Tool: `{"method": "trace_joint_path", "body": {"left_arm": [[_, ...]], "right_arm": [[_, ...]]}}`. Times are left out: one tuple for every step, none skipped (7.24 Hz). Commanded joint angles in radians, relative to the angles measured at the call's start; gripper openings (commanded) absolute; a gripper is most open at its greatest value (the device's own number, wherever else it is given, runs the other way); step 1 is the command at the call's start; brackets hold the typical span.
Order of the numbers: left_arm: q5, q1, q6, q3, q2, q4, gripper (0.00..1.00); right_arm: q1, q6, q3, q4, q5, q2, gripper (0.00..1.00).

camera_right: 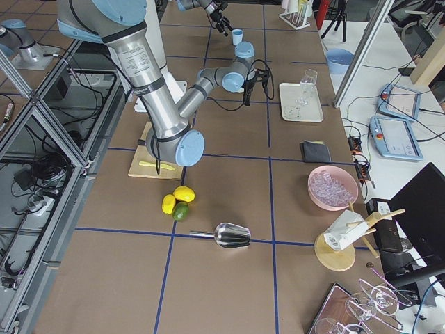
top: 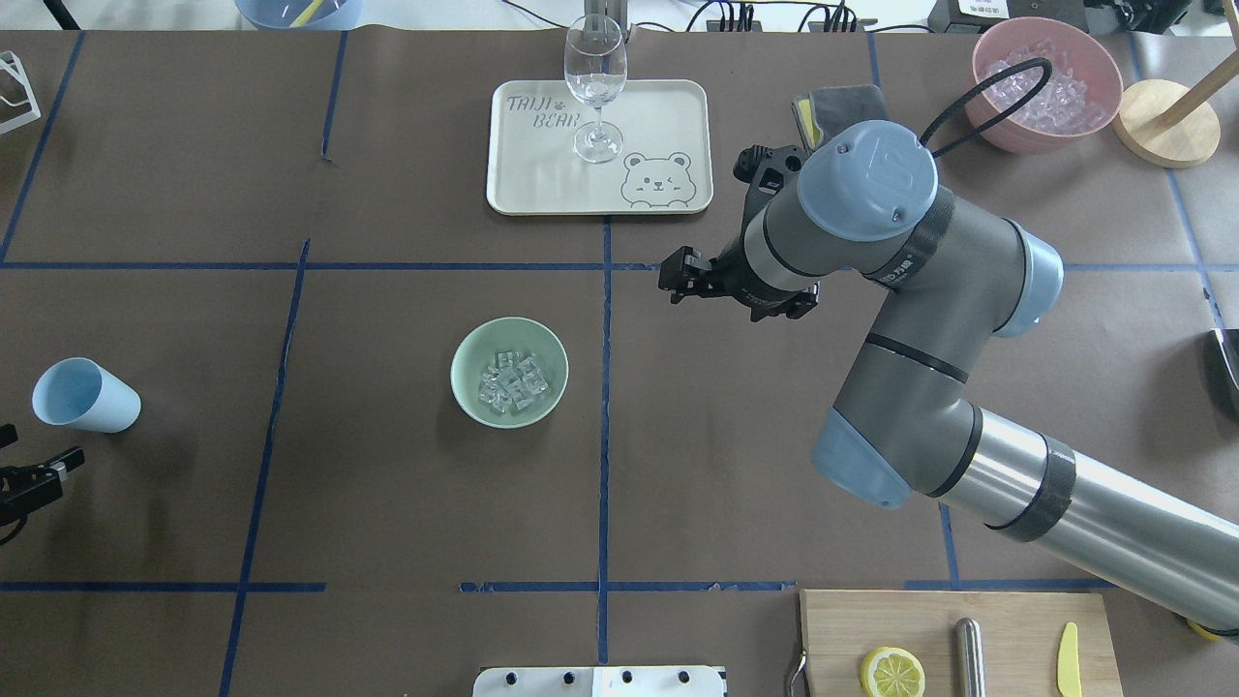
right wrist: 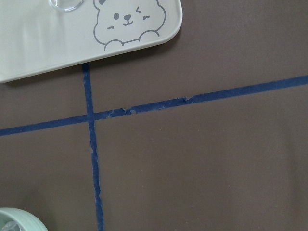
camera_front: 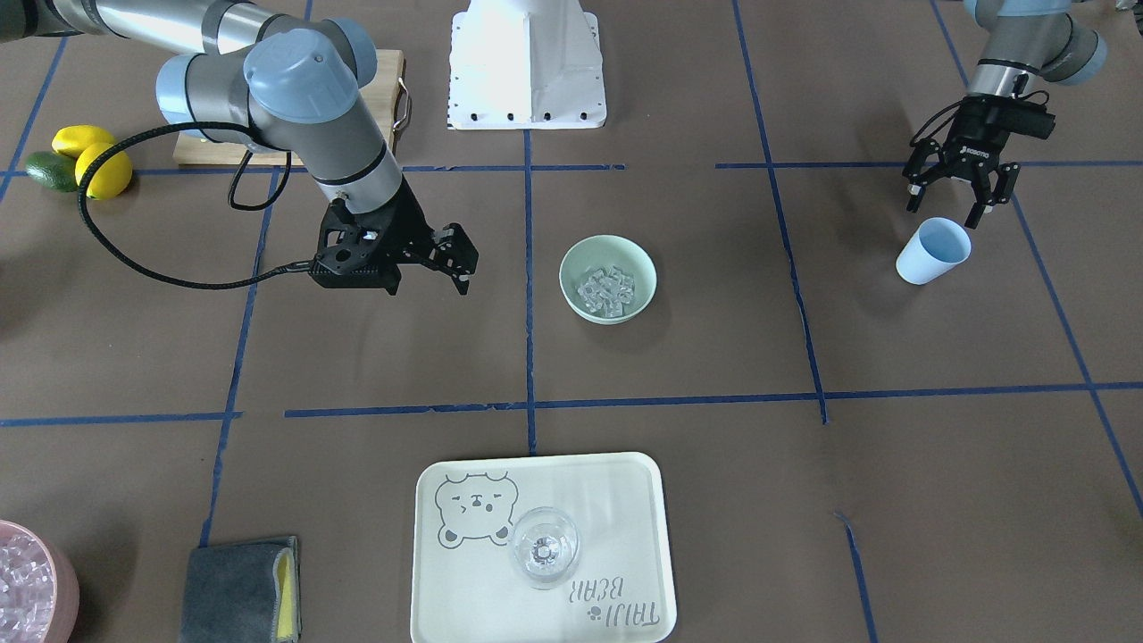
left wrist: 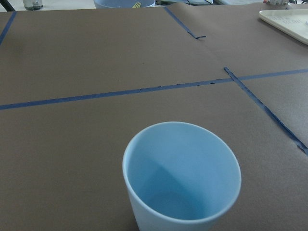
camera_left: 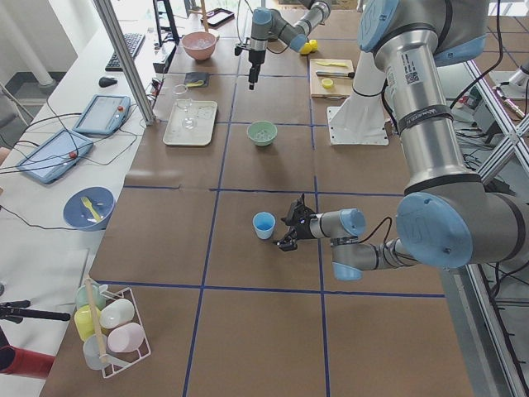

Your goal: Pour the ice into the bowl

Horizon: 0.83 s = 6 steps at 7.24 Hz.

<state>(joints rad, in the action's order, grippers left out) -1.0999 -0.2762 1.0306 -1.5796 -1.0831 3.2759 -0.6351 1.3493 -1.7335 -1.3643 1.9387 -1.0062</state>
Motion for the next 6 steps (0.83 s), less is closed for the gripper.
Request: {"method": "trace_joint_path", "body": {"left_arm": [[-0.128,0.000,0.034,-0.025,0.040,0.001,1.00],[-0.211,-0.001,0.099,-0.063,0.058,0.001,1.00],[-0.265,-0.003,0.106,-0.110,0.098,0.001,1.00],[-0.299,-0.011,0.124,-0.131,0.112,0.001,1.00],[-0.378,-0.043,0.156,-0.166,0.135,-0.001,1.00],[-0.450,-0.101,0.158,-0.210,0.155,-0.024,1.00]], "right_arm": [[0.053,0.017,0.017,0.001,-0.044,0.026,1.00],[0.092,0.048,0.032,0.001,-0.067,0.047,1.00],[0.125,0.068,0.063,0.002,-0.088,0.084,1.00],[0.156,0.105,0.115,0.004,-0.101,0.145,1.00],[0.173,0.134,0.212,0.007,-0.127,0.243,1.00],[0.185,0.133,0.288,0.008,-0.129,0.299,1.00]]}}
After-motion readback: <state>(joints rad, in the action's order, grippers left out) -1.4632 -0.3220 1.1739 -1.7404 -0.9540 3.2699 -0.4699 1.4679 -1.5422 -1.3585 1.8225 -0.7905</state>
